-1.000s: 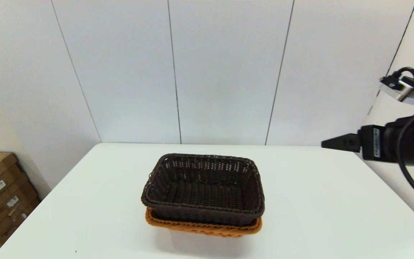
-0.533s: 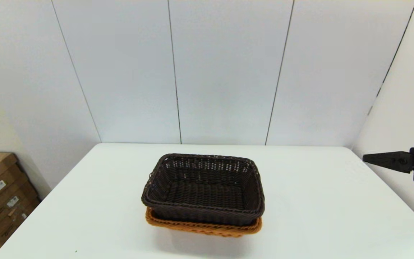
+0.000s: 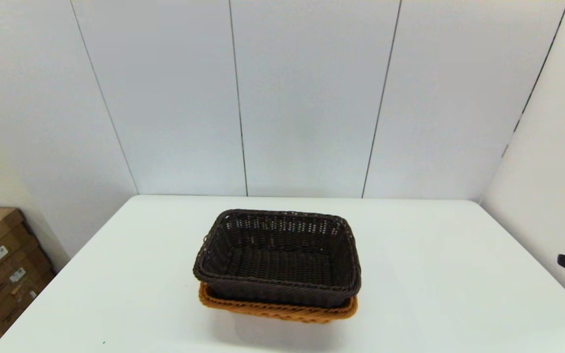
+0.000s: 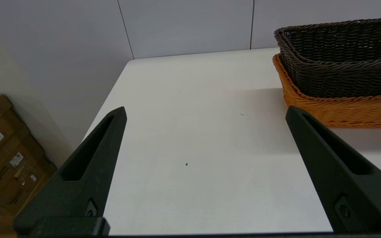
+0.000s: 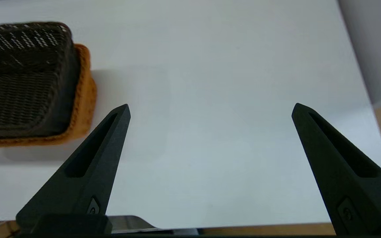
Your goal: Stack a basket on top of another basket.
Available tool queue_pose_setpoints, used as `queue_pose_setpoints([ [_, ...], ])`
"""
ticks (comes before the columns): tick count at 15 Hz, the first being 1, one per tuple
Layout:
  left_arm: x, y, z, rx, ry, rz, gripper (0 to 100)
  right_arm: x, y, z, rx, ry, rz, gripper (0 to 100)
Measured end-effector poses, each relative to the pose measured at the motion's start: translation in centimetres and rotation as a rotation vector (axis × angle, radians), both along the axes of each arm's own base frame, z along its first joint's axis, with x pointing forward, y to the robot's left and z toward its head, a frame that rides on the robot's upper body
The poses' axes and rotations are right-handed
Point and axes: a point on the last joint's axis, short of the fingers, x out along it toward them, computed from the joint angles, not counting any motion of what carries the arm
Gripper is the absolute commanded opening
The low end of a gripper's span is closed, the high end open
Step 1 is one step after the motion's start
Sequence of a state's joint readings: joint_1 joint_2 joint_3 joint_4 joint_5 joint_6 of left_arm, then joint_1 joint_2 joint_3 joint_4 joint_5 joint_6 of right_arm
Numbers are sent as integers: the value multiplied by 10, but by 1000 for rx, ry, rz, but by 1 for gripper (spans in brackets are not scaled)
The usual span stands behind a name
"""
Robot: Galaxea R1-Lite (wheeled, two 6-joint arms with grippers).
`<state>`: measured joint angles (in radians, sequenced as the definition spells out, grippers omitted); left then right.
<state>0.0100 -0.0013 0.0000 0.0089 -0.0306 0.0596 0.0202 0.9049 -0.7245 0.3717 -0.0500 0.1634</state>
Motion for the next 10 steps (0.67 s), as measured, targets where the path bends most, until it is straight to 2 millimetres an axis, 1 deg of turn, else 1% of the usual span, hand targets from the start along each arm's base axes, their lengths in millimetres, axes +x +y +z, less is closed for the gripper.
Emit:
queue_pose_setpoints([
  [2,0,0,0,0,0,0,100,-20,-2,-11,-35,-22,-12,100],
  [6,0,0,0,0,0,0,100,-55,-3,-41,-103,-42,-16,100],
  [8,0,0,0,0,0,0,100,-68,-3,-56,-120,-53,-10,100],
  [10,0,0,0,0,0,0,100,-78,-2,-66,-135,-74,-3,100],
])
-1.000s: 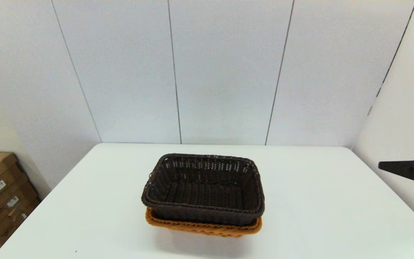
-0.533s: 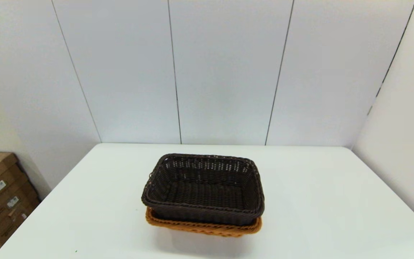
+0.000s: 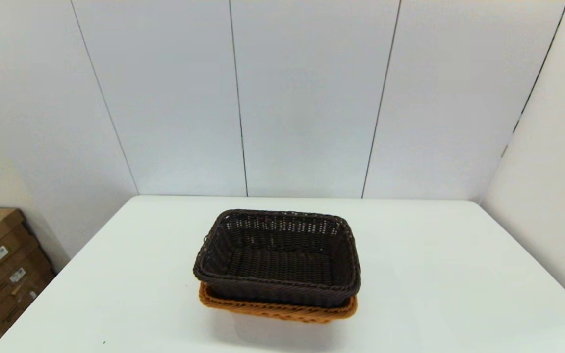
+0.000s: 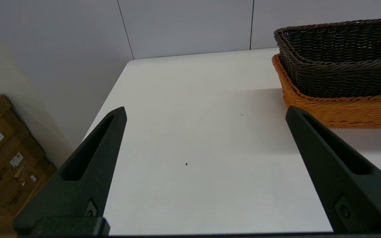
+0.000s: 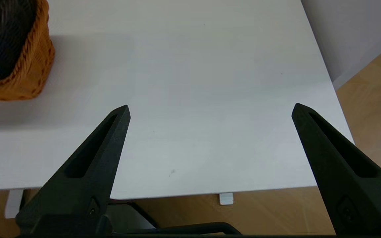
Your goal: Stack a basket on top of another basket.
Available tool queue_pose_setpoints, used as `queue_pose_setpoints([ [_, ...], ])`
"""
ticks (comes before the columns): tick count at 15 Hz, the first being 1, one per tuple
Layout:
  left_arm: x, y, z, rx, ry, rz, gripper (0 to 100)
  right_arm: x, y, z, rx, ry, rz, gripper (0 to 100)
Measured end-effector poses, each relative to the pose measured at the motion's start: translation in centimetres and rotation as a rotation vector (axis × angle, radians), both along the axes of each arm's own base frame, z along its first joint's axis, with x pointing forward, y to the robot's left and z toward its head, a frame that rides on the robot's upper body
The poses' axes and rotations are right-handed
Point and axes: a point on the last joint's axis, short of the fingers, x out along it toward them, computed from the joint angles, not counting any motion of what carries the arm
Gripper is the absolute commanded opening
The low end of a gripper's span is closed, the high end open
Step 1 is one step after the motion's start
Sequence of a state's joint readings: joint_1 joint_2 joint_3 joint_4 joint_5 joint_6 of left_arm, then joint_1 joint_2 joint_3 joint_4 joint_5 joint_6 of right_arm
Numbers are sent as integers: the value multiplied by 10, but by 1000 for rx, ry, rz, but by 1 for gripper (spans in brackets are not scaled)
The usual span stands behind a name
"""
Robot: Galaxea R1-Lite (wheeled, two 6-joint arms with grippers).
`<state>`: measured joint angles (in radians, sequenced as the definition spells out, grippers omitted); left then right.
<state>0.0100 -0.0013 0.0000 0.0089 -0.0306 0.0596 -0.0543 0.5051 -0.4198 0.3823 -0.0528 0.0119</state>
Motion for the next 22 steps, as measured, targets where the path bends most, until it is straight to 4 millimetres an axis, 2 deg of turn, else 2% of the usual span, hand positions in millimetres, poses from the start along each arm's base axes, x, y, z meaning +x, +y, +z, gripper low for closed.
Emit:
queue_pose_setpoints([
  [8,0,0,0,0,0,0,100,-31,1,-17,-92,-156,42,100],
  [14,0,0,0,0,0,0,100,-38,1,-24,-104,-189,54,100],
  [22,0,0,0,0,0,0,100,-55,1,-53,-168,-290,108,100],
])
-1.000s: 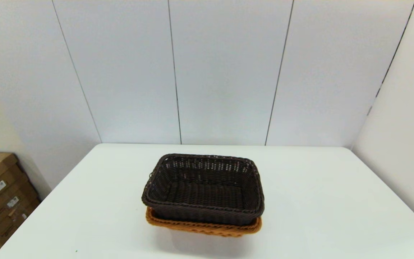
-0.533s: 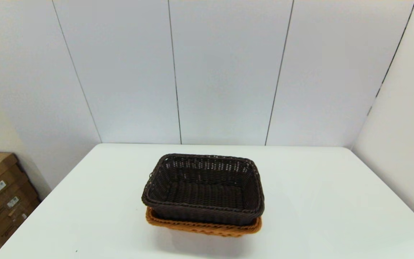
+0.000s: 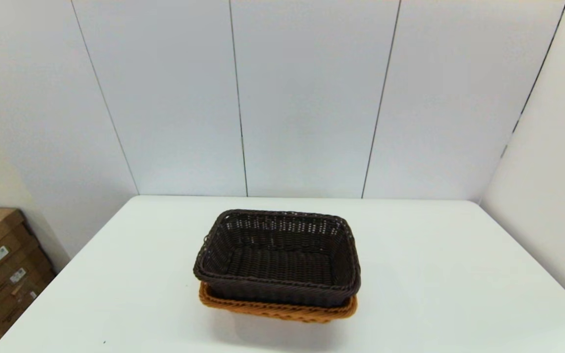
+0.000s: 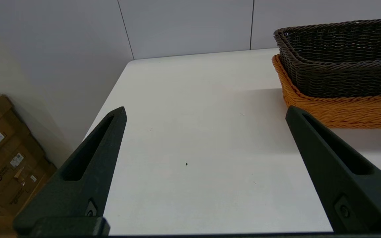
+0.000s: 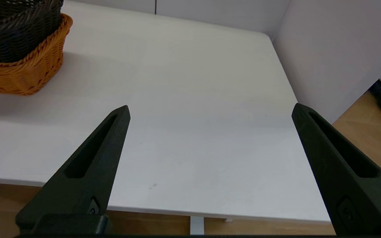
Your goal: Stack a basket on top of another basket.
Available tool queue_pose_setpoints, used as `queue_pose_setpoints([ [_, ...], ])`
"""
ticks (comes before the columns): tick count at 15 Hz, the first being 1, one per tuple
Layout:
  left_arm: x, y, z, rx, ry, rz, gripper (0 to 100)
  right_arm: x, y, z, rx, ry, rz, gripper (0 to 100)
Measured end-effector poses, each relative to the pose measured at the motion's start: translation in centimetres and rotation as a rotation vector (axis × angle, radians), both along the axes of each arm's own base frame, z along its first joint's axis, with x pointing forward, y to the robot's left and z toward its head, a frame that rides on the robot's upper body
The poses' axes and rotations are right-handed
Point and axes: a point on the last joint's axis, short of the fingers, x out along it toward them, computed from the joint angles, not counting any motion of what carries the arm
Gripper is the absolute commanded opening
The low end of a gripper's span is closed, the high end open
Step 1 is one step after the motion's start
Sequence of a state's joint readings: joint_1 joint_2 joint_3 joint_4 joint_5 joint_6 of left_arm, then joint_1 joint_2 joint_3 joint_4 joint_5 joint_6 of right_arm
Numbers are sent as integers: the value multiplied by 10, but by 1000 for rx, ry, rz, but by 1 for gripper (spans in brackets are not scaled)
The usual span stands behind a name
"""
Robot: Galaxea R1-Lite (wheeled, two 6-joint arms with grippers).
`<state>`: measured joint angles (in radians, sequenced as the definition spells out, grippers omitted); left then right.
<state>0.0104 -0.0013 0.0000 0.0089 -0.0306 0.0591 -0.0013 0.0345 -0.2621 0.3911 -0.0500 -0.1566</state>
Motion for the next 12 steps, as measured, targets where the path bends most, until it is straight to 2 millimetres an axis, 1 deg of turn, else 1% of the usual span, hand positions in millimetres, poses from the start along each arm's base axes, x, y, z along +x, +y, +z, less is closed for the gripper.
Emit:
queue_pose_setpoints([
  [2,0,0,0,0,0,0,100,0,0,-4,1,-16,3,100],
  [5,0,0,0,0,0,0,100,8,0,-15,1,-50,4,100],
  [8,0,0,0,0,0,-1,100,18,1,-22,5,-156,36,100],
  [10,0,0,0,0,0,-1,100,21,2,-24,20,-202,77,100],
  [12,0,0,0,0,0,0,100,22,2,-31,58,-157,79,100],
])
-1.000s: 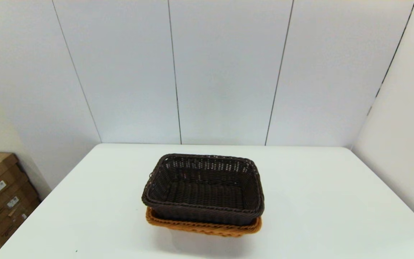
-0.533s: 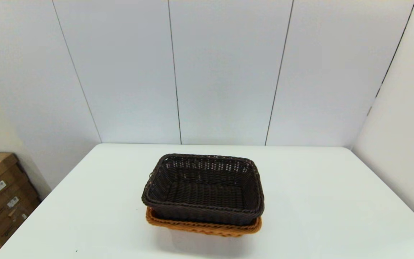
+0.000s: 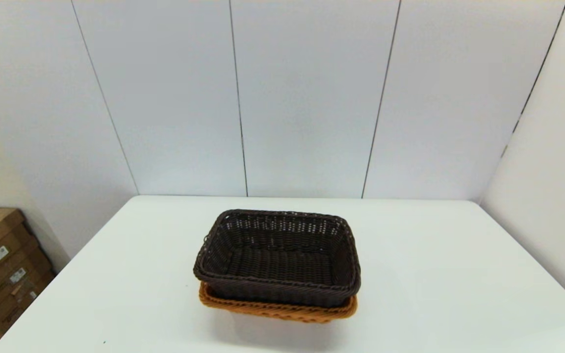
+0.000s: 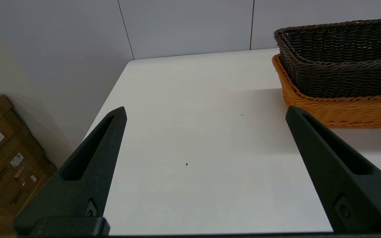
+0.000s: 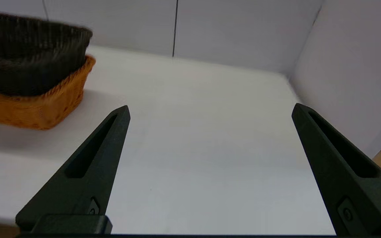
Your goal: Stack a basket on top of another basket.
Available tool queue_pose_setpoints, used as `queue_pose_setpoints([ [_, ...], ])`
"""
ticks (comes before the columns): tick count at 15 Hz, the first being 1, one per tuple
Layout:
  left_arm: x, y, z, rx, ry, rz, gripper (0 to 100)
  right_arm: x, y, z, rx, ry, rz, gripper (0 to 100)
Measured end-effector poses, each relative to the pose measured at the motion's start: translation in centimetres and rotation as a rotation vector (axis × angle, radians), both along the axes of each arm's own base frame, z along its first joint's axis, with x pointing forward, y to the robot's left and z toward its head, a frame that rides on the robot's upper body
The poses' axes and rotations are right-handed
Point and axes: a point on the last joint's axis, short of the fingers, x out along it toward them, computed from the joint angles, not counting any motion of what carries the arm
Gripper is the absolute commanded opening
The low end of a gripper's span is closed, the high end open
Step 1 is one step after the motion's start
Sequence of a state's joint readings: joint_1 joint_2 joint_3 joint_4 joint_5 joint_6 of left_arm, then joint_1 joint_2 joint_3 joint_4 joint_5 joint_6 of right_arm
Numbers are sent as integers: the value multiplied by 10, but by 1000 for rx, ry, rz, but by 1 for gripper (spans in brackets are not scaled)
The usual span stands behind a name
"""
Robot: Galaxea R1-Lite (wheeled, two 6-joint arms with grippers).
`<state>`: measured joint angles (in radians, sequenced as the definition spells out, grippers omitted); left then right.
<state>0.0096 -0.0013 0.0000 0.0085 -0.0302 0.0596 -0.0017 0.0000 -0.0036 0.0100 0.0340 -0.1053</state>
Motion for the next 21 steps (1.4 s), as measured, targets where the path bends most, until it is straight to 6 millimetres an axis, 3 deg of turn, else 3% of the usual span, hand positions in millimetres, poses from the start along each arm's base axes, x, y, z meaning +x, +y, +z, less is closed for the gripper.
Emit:
queue_pose_setpoints([
  [6,0,0,0,0,0,1,100,0,0,-1,84,7,-14,100],
  [21,0,0,0,0,0,0,100,0,0,-1,88,4,-17,100],
])
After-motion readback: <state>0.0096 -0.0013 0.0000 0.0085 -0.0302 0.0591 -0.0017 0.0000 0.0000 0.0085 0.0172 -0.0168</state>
